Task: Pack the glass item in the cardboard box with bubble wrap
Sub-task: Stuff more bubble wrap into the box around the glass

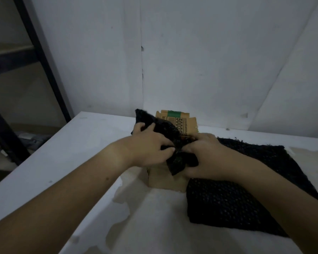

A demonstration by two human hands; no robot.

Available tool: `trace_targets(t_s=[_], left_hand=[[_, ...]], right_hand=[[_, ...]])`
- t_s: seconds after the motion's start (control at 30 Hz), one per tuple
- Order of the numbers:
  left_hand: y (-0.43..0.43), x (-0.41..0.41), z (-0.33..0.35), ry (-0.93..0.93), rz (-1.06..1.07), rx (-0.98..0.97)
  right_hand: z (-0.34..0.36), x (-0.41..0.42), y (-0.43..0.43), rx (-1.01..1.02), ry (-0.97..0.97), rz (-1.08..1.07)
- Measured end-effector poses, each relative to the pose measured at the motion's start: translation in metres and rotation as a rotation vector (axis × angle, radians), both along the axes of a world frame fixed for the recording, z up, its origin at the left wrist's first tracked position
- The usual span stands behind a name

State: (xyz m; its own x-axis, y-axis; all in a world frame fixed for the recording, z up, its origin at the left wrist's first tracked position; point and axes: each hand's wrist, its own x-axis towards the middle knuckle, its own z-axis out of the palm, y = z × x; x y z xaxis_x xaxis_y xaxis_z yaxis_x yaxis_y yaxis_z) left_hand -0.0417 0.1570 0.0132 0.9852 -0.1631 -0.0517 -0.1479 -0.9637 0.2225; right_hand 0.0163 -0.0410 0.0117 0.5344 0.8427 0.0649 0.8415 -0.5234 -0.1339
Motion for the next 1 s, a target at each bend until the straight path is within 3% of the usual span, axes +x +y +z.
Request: trace_targets(t_s=[0.07,0.17,0.37,0.5,0.67,0.77,1.0], left_hand=[[0.002,-0.003,-0.007,-0.019,-0.001,-0.031],[0.006,-0.005,-0.01,0.006,-0.011,-0.1],[0.016,-0.015,-0.009,-0.043,0.034,-0.231],[0.019,-0.018,-0.014,-0.086,0.027,-0.24],[0.021,-0.013,-0.016,-0.138,0.054,-0.21],[0.017,-0.011,-0.021,-0.203,0.05,-0.216],[0.018,-0.008,-0.028,-0.273,0.056,-0.161]], right_hand=[[0.004,0.005,-0.009,0.083,-0.141,-0.047],[0.005,0.009,-0.015,-0.093,-0.258,-0.099],[-0.007,0.015,0.002,-0.29,-0.134,-0.117],[-0.007,0.015,0.002,-0.231,-0.008,-0.104],[0.003,0.003,-0.014,0.004,-0.251,-0.036],[0.006,-0.005,-0.026,0.108,-0.15,0.013],[-0.019,-0.011,-0.013,-0.171,-0.074,-0.023]])
